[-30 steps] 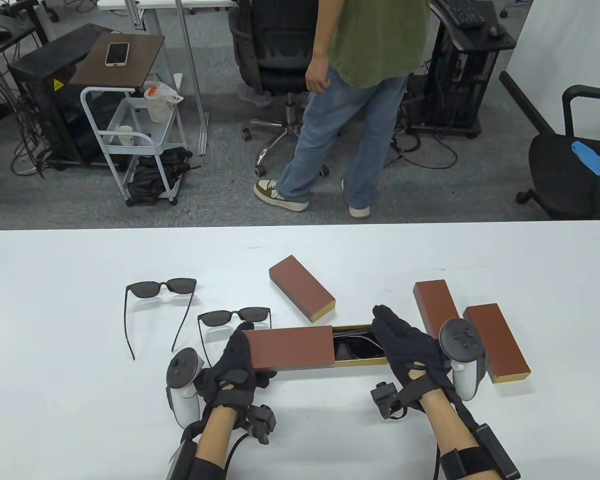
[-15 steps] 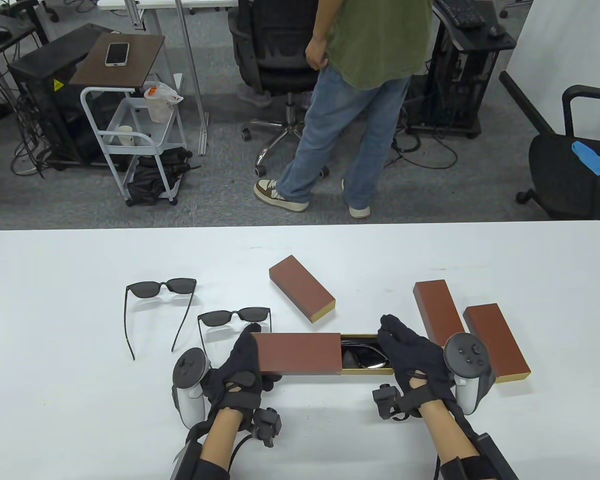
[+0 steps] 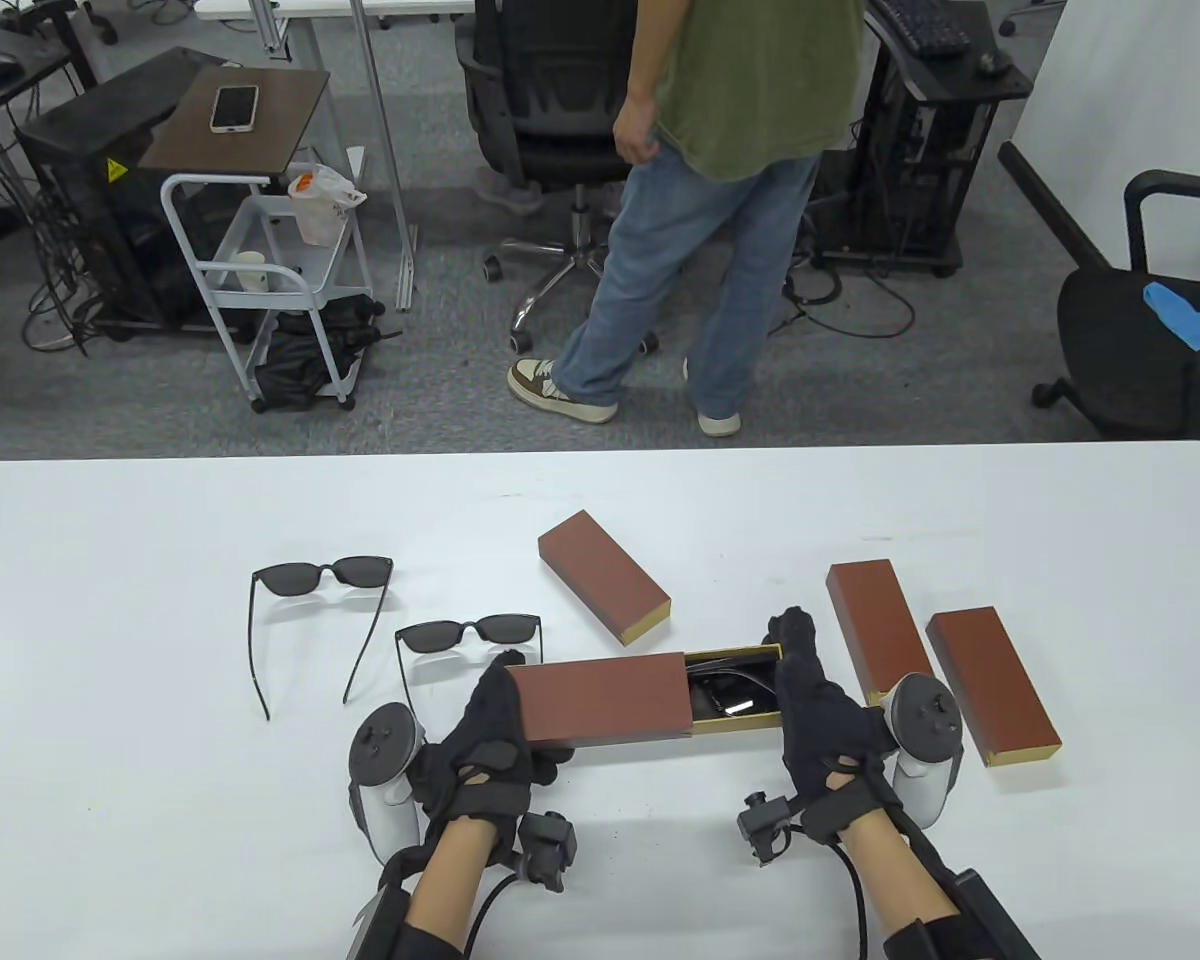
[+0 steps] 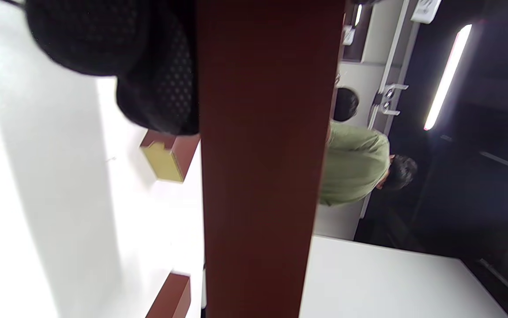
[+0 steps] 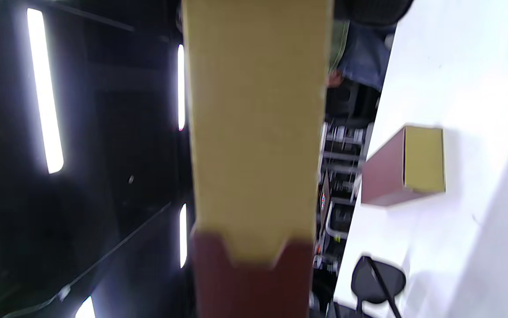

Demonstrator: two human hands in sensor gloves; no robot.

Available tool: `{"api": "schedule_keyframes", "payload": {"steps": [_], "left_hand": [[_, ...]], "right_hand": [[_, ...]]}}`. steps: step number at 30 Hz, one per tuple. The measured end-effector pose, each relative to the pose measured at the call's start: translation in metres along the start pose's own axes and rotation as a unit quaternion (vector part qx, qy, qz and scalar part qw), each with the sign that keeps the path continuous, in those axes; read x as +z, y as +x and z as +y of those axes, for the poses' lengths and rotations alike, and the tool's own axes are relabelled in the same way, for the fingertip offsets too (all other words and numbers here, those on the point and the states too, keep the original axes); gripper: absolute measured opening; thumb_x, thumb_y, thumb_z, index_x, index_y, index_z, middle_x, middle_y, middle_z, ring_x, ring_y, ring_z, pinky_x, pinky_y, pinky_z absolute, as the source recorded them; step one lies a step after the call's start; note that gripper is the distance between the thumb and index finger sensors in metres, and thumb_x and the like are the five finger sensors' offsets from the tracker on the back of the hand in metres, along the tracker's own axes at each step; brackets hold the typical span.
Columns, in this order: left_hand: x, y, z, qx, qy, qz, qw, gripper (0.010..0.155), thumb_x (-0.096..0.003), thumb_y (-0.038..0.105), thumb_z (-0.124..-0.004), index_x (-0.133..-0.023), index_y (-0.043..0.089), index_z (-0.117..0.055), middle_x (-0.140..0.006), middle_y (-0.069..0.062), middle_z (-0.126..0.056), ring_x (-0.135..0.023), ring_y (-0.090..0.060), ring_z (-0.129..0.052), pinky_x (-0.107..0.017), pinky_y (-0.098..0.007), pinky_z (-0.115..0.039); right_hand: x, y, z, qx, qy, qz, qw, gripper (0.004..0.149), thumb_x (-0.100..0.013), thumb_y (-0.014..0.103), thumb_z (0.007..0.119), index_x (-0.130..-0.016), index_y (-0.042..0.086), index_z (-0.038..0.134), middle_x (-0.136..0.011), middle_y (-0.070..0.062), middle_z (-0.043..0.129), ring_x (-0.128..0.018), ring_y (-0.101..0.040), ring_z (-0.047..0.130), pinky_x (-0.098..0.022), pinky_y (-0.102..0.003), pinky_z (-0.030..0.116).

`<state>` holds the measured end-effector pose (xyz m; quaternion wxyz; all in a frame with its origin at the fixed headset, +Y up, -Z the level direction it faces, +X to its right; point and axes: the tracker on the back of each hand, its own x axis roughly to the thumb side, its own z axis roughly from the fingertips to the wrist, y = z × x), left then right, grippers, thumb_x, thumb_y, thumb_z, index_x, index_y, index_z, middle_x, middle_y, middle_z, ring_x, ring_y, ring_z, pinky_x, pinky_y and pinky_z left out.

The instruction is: Slide to open storage boxes and store sunglasses

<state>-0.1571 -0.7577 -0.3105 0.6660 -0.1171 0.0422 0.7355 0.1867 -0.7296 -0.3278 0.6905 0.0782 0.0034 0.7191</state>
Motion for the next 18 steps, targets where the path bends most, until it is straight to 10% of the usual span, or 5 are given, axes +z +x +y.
{"api": "schedule_keyframes", "payload": {"steps": [18], "left_hand": [[0.0, -0.002, -0.023, -0.016, -0.06, 0.021, 0.998, 0.075, -0.0496, 0.058, -0.046, -0.113, 0.019, -0.035, -0.086, -0.013, -0.084, -0.06, -0.029, -0.098, -0.042, -0.047, -0.083]], "right_hand": [[0.004, -0.001, 0.041, 0.021, 0.137, 0.01, 0.99, 0.09, -0.033, 0.079, 0.046, -0.092, 0.028, 0.002, -0.103, -0.003, -0.004, -0.095, -0.032, 0.004, -0.071, -0.049, 0.027]]}}
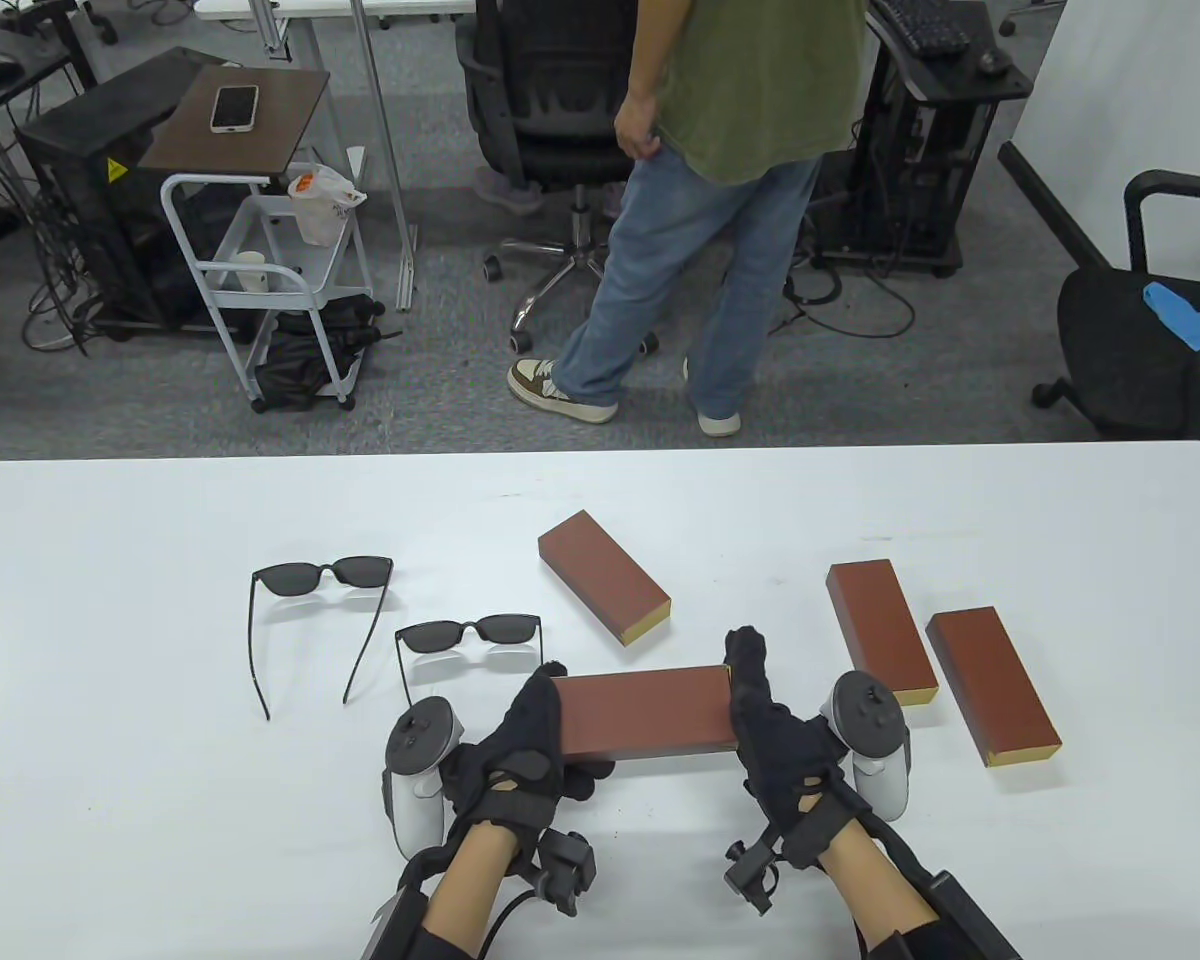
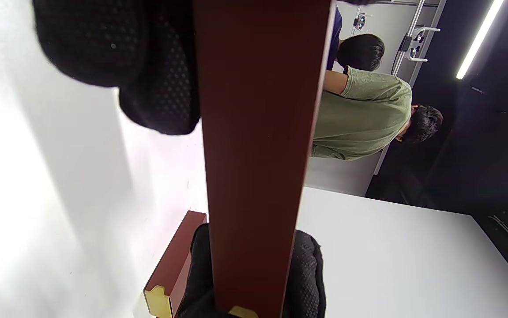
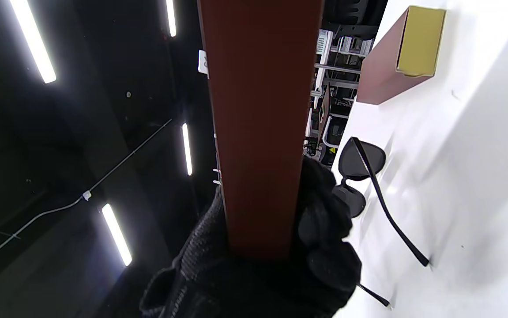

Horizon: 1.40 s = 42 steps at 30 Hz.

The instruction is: Slide to open storage boxes and store sunglasses

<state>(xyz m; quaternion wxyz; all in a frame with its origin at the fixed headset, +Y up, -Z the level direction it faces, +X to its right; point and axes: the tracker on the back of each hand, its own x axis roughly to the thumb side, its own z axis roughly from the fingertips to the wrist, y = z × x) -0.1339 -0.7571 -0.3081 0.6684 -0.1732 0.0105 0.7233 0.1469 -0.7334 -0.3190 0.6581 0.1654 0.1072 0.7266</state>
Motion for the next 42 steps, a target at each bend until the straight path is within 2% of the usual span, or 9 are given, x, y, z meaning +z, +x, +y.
{"api": "schedule_keyframes", "payload": {"steps": [6, 10, 14, 19, 26, 30, 33, 38, 42], "left_hand": [[-0.002, 0.0, 0.005, -0.011, 0.003, -0.008, 1.0, 0.075, -0.0497, 0.059, -0.047, -0.113, 0.02, -0.034, -0.087, -0.011, -0.083, -0.06, -0.028, -0.097, -0.043, -0.047, -0.082], [-0.002, 0.001, 0.015, -0.027, 0.021, -0.019, 0.999, 0.075, -0.0505, 0.062, -0.051, -0.113, 0.023, -0.04, -0.083, -0.011, -0.085, -0.055, -0.028, -0.097, -0.041, -0.046, -0.081], [-0.002, 0.0, 0.023, -0.029, 0.043, -0.024, 0.998, 0.074, -0.0506, 0.064, -0.055, -0.112, 0.023, -0.048, -0.079, -0.011, -0.089, -0.051, -0.027, -0.098, -0.038, -0.045, -0.082], [-0.002, -0.001, 0.029, -0.04, 0.063, -0.021, 0.997, 0.073, -0.0502, 0.064, -0.057, -0.111, 0.023, -0.055, -0.076, -0.013, -0.092, -0.047, -0.029, -0.099, -0.036, -0.046, -0.082], [0.0, 0.003, 0.034, -0.082, 0.084, -0.032, 0.993, 0.073, -0.0496, 0.063, -0.058, -0.11, 0.022, -0.056, -0.079, -0.012, -0.092, -0.05, -0.029, -0.099, -0.037, -0.047, -0.082], [0.007, 0.017, 0.036, -0.173, 0.152, -0.064, 0.971, 0.069, -0.049, 0.06, -0.06, -0.108, 0.023, -0.061, -0.082, -0.009, -0.092, -0.056, -0.029, -0.099, -0.041, -0.048, -0.082], [0.014, 0.03, 0.039, -0.271, 0.213, -0.095, 0.934, 0.066, -0.0482, 0.058, -0.064, -0.105, 0.024, -0.066, -0.087, -0.009, -0.092, -0.064, -0.032, -0.099, -0.045, -0.051, -0.081], [0.02, 0.043, 0.038, -0.375, 0.239, -0.089, 0.892, 0.069, -0.047, 0.059, -0.068, -0.107, 0.024, -0.064, -0.107, -0.011, -0.073, -0.094, -0.042, -0.075, -0.062, -0.06, -0.069], [0.02, 0.045, 0.038, -0.399, 0.24, -0.092, 0.88, 0.071, -0.0462, 0.058, -0.07, -0.108, 0.024, -0.062, -0.112, -0.011, -0.065, -0.102, -0.043, -0.063, -0.069, -0.062, -0.06]], "right_hand": [[-0.002, 0.0, 0.0, 0.003, 0.004, 0.001, 1.0, 0.088, -0.034, 0.076, 0.05, -0.095, 0.028, 0.008, -0.105, -0.004, 0.0, -0.096, -0.033, 0.006, -0.071, -0.049, 0.028], [-0.001, 0.009, -0.005, 0.077, -0.031, -0.042, 0.996, 0.083, -0.034, 0.066, 0.075, -0.097, 0.023, 0.041, -0.108, -0.011, 0.027, -0.097, -0.041, 0.029, -0.07, -0.055, 0.044], [0.001, 0.027, 0.002, 0.26, -0.006, -0.107, 0.96, 0.081, -0.025, 0.06, 0.09, -0.092, 0.028, 0.059, -0.107, -0.013, 0.045, -0.095, -0.044, 0.054, -0.068, -0.053, 0.059], [0.002, 0.037, 0.021, 0.463, -0.009, -0.138, 0.875, 0.072, -0.026, 0.047, 0.095, -0.088, 0.03, 0.064, -0.101, -0.013, 0.059, -0.086, -0.041, 0.071, -0.064, -0.048, 0.069], [-0.004, 0.038, 0.027, 0.491, 0.0, -0.144, 0.859, 0.073, -0.026, 0.047, 0.094, -0.089, 0.028, 0.063, -0.098, -0.017, 0.062, -0.082, -0.042, 0.077, -0.06, -0.048, 0.073], [-0.012, 0.041, 0.017, 0.477, -0.022, -0.13, 0.869, 0.073, -0.027, 0.047, 0.093, -0.09, 0.03, 0.061, -0.098, -0.018, 0.061, -0.082, -0.043, 0.075, -0.061, -0.049, 0.073], [-0.024, 0.041, 0.001, 0.481, -0.075, -0.096, 0.868, 0.07, -0.028, 0.046, 0.091, -0.09, 0.031, 0.062, -0.097, -0.022, 0.061, -0.08, -0.046, 0.076, -0.059, -0.05, 0.073], [-0.053, 0.043, -0.018, 0.562, -0.199, -0.024, 0.803, 0.069, -0.029, 0.047, 0.09, -0.09, 0.032, 0.061, -0.096, -0.023, 0.06, -0.079, -0.046, 0.075, -0.058, -0.05, 0.073], [-0.078, 0.035, -0.026, 0.605, -0.229, 0.03, 0.762, 0.068, -0.03, 0.049, 0.089, -0.091, 0.033, 0.061, -0.095, -0.024, 0.06, -0.077, -0.047, 0.076, -0.056, -0.051, 0.074]]}}
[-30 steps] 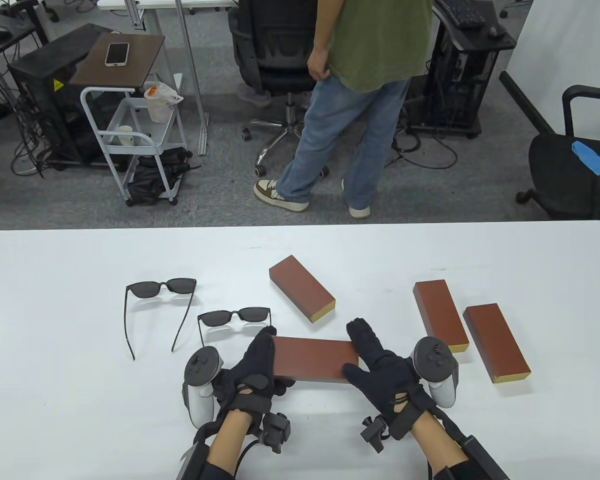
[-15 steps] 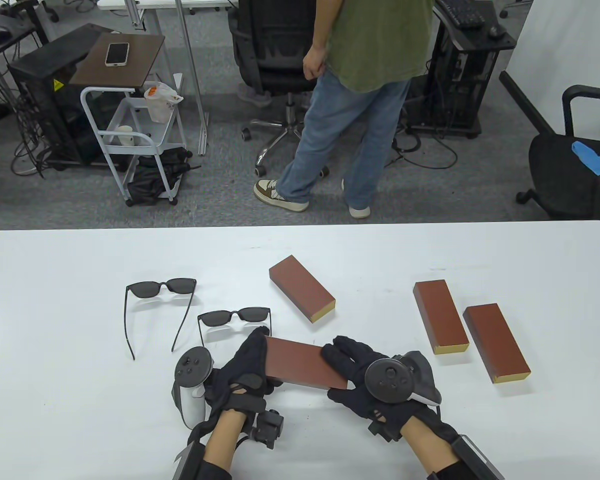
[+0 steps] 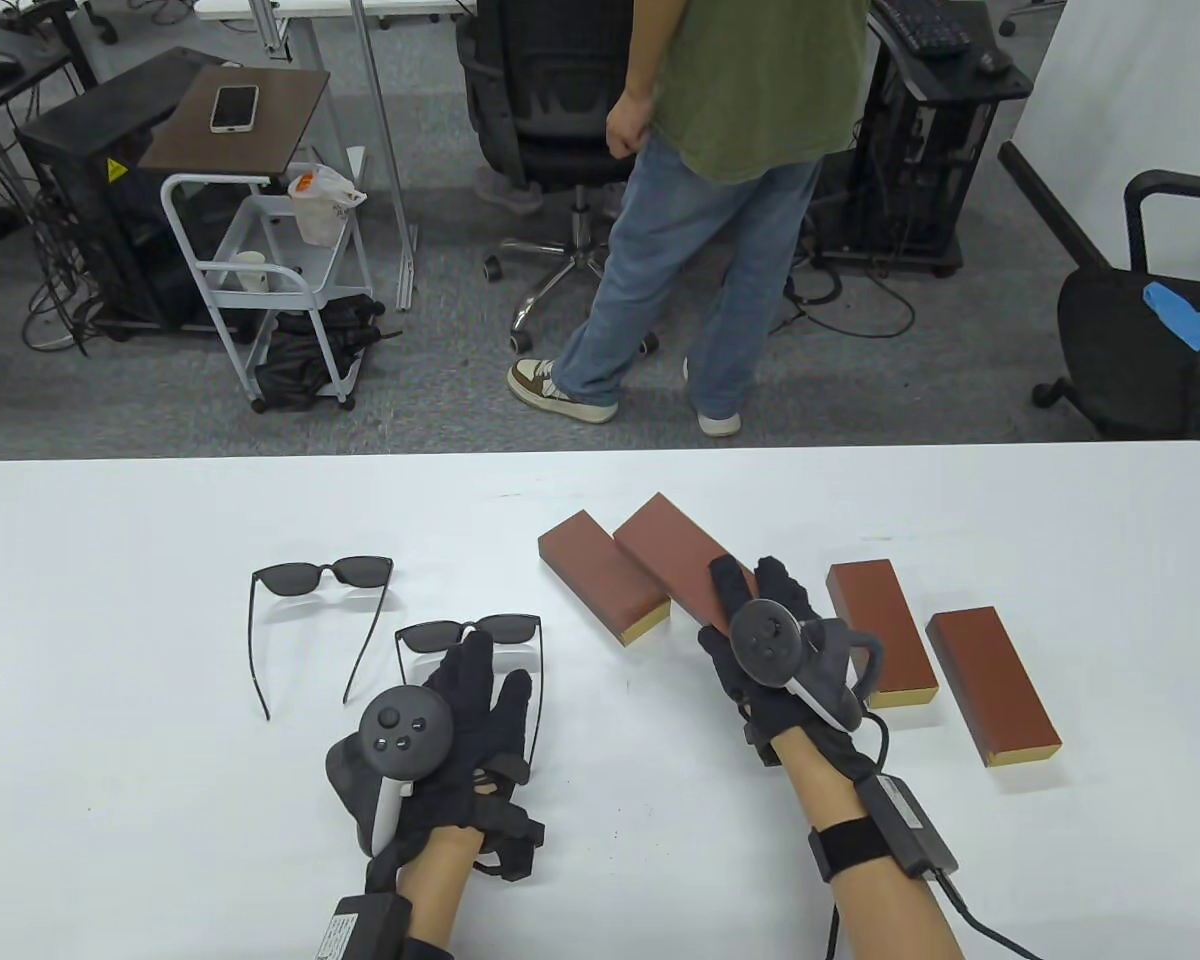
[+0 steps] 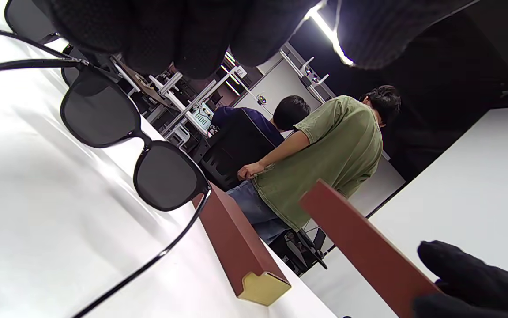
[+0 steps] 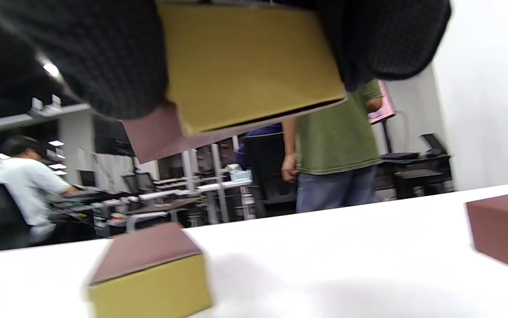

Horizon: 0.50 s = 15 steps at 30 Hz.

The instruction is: Slide to open storage boxes and store sunglasses

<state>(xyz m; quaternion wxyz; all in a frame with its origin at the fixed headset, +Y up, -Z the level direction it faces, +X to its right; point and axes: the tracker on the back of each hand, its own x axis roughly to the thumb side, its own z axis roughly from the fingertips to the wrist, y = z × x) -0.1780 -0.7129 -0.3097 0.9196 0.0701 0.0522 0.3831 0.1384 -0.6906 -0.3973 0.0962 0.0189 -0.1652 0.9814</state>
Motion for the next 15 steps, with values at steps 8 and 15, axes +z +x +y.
{"api": "schedule_keyframes", "payload": {"steps": [8, 15], "left_hand": [[0.0, 0.007, -0.006, -0.075, 0.005, -0.05, 0.996, 0.07, -0.0453, 0.058, -0.071, -0.107, 0.025, -0.064, -0.111, -0.01, -0.067, -0.103, -0.042, -0.062, -0.07, -0.061, -0.058], [0.001, 0.01, -0.008, -0.092, 0.006, -0.062, 0.994, 0.068, -0.0452, 0.058, -0.071, -0.105, 0.025, -0.068, -0.108, -0.009, -0.072, -0.099, -0.042, -0.067, -0.068, -0.061, -0.062]], "right_hand": [[-0.029, -0.004, 0.039, 0.079, 0.047, 0.077, 0.993, 0.067, -0.029, 0.048, 0.089, -0.089, 0.036, 0.062, -0.095, -0.025, 0.06, -0.077, -0.047, 0.077, -0.056, -0.05, 0.075], [-0.034, -0.005, 0.059, 0.085, 0.093, 0.096, 0.987, 0.066, -0.029, 0.049, 0.088, -0.089, 0.037, 0.063, -0.094, -0.025, 0.061, -0.076, -0.047, 0.078, -0.055, -0.05, 0.076]]}}
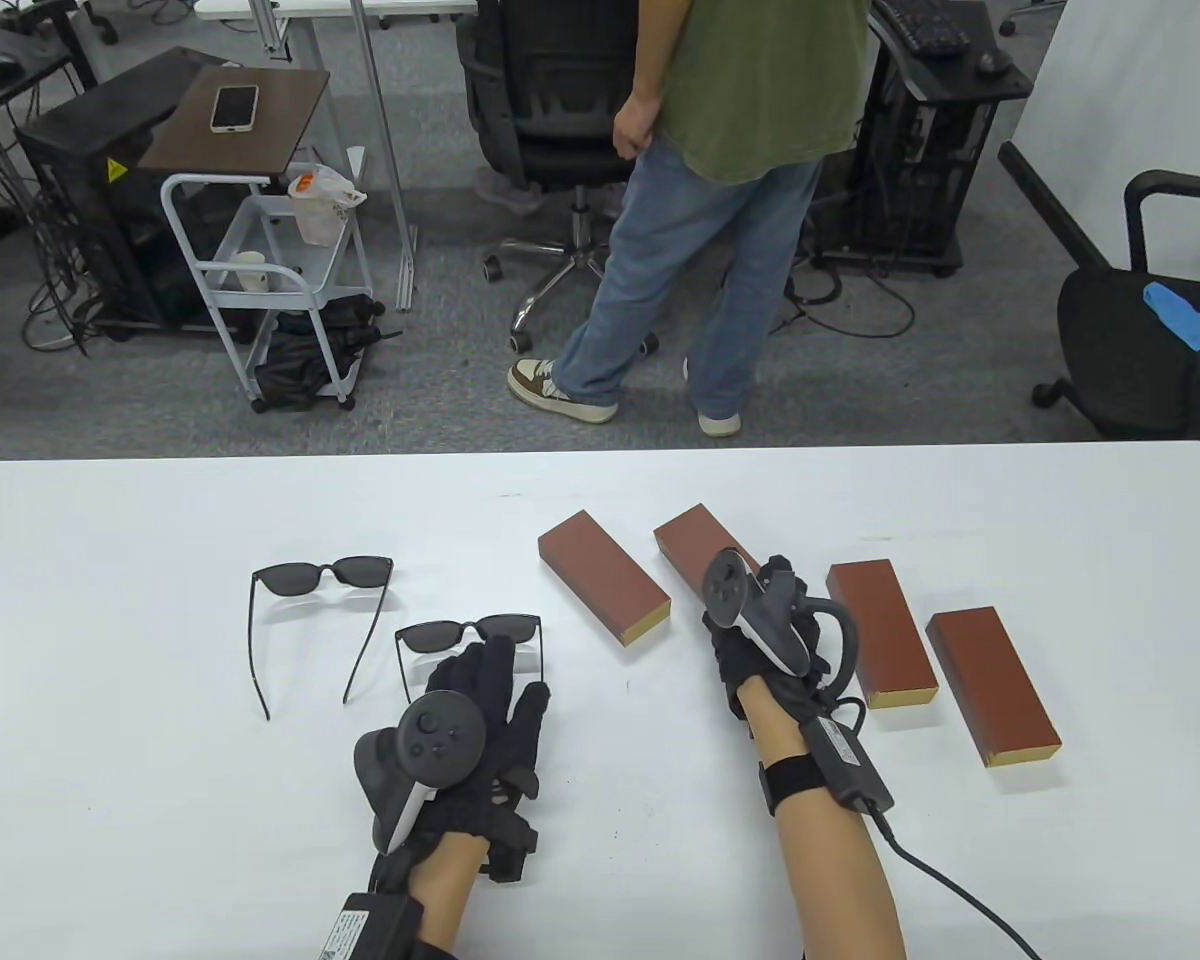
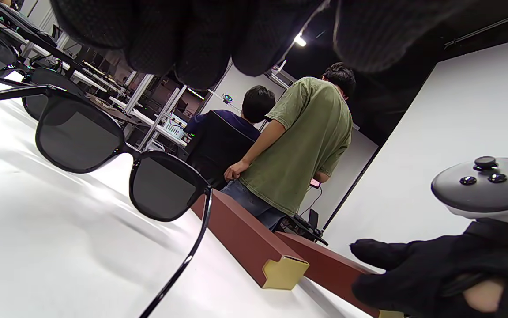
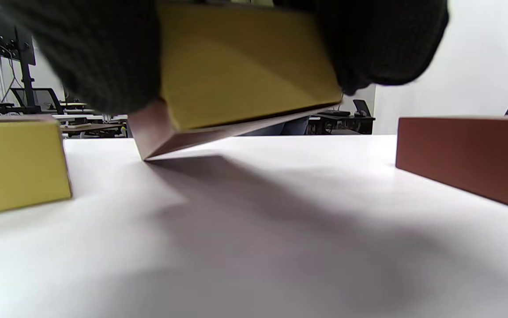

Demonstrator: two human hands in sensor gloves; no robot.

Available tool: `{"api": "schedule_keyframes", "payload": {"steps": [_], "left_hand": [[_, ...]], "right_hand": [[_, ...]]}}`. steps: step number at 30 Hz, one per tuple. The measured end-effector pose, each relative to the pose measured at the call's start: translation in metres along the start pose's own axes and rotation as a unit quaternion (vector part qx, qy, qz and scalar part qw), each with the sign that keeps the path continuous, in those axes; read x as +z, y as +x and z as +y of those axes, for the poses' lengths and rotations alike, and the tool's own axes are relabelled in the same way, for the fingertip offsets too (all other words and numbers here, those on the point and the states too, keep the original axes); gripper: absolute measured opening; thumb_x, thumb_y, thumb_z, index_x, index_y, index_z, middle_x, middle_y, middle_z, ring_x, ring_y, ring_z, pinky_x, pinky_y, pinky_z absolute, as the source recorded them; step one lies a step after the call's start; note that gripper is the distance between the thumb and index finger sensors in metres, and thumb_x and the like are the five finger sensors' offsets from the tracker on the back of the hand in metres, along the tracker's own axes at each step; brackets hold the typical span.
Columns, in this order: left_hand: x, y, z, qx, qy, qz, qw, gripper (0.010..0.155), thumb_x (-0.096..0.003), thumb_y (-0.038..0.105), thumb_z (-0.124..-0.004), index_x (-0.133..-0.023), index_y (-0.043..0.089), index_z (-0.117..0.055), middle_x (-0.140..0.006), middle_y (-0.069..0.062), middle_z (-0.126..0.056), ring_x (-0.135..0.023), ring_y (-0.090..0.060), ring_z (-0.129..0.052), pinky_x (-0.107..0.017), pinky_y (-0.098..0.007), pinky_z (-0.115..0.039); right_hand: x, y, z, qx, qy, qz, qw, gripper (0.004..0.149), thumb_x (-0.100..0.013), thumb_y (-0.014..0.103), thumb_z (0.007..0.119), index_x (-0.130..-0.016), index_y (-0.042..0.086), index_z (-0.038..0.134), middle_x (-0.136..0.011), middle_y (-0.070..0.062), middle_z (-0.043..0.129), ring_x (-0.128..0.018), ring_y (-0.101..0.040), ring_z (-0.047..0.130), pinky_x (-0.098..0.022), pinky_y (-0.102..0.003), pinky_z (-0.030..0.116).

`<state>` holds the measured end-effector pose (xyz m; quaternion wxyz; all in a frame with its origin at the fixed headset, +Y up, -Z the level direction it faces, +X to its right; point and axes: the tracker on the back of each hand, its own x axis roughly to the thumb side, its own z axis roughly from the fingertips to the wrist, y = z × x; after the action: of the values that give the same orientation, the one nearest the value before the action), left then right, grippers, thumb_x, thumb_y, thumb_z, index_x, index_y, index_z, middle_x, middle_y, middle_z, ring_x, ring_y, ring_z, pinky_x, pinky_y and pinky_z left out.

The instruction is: Slide to open storage boxes and store sunglasses

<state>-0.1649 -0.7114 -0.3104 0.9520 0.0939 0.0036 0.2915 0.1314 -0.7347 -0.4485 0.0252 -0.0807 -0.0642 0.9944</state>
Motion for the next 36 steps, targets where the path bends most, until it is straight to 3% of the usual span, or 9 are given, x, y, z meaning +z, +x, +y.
{"api": "schedule_keyframes", "payload": {"steps": [6, 13, 18, 28, 32, 36], "left_hand": [[0.0, -0.001, 0.001, 0.001, 0.005, 0.002, 1.0, 0.067, -0.0453, 0.058, -0.071, -0.104, 0.025, -0.069, -0.107, -0.009, -0.074, -0.097, -0.041, -0.069, -0.067, -0.06, -0.063], [0.0, -0.001, 0.003, -0.008, 0.008, 0.003, 1.0, 0.067, -0.0452, 0.058, -0.071, -0.104, 0.025, -0.07, -0.106, -0.009, -0.074, -0.097, -0.041, -0.07, -0.066, -0.06, -0.064], [0.0, -0.002, 0.003, -0.014, 0.009, 0.003, 1.0, 0.067, -0.0452, 0.057, -0.071, -0.104, 0.025, -0.07, -0.106, -0.009, -0.075, -0.097, -0.042, -0.07, -0.067, -0.06, -0.063], [0.0, 0.0, 0.002, -0.043, 0.007, -0.006, 0.999, 0.067, -0.0453, 0.057, -0.072, -0.104, 0.025, -0.069, -0.107, -0.008, -0.073, -0.098, -0.041, -0.068, -0.067, -0.06, -0.063], [0.0, 0.0, 0.003, -0.05, 0.008, -0.008, 0.999, 0.067, -0.0448, 0.057, -0.074, -0.104, 0.025, -0.069, -0.107, -0.008, -0.073, -0.099, -0.041, -0.068, -0.068, -0.06, -0.063], [-0.001, -0.002, 0.006, -0.083, 0.014, -0.01, 0.996, 0.076, -0.0406, 0.067, -0.078, -0.105, 0.027, -0.068, -0.108, -0.006, -0.073, -0.098, -0.04, -0.07, -0.067, -0.058, -0.065]], "right_hand": [[-0.001, 0.002, 0.013, 0.029, 0.065, 0.013, 0.997, 0.065, -0.03, 0.051, 0.087, -0.088, 0.036, 0.063, -0.092, -0.027, 0.063, -0.072, -0.047, 0.082, -0.052, -0.049, 0.079], [0.004, 0.007, 0.018, 0.07, 0.072, 0.002, 0.995, 0.069, -0.028, 0.052, 0.087, -0.089, 0.033, 0.061, -0.092, -0.026, 0.066, -0.073, -0.048, 0.081, -0.053, -0.049, 0.078], [0.013, -0.006, 0.002, 0.04, 0.063, -0.015, 0.997, 0.075, -0.028, 0.054, 0.087, -0.092, 0.031, 0.057, -0.099, -0.02, 0.059, -0.082, -0.045, 0.073, -0.059, -0.048, 0.072], [0.071, -0.041, -0.039, -0.01, -0.011, -0.091, 0.996, 0.065, -0.031, 0.051, 0.084, -0.089, 0.028, 0.065, -0.099, -0.015, 0.063, -0.085, -0.042, 0.072, -0.061, -0.05, 0.071], [0.096, -0.048, -0.047, -0.029, -0.012, -0.112, 0.993, 0.063, -0.031, 0.05, 0.083, -0.088, 0.028, 0.066, -0.098, -0.014, 0.065, -0.084, -0.042, 0.074, -0.06, -0.05, 0.072], [0.117, -0.054, -0.047, -0.046, -0.017, -0.131, 0.99, 0.063, -0.031, 0.05, 0.083, -0.088, 0.028, 0.066, -0.097, -0.014, 0.066, -0.083, -0.041, 0.075, -0.06, -0.049, 0.072]]}}
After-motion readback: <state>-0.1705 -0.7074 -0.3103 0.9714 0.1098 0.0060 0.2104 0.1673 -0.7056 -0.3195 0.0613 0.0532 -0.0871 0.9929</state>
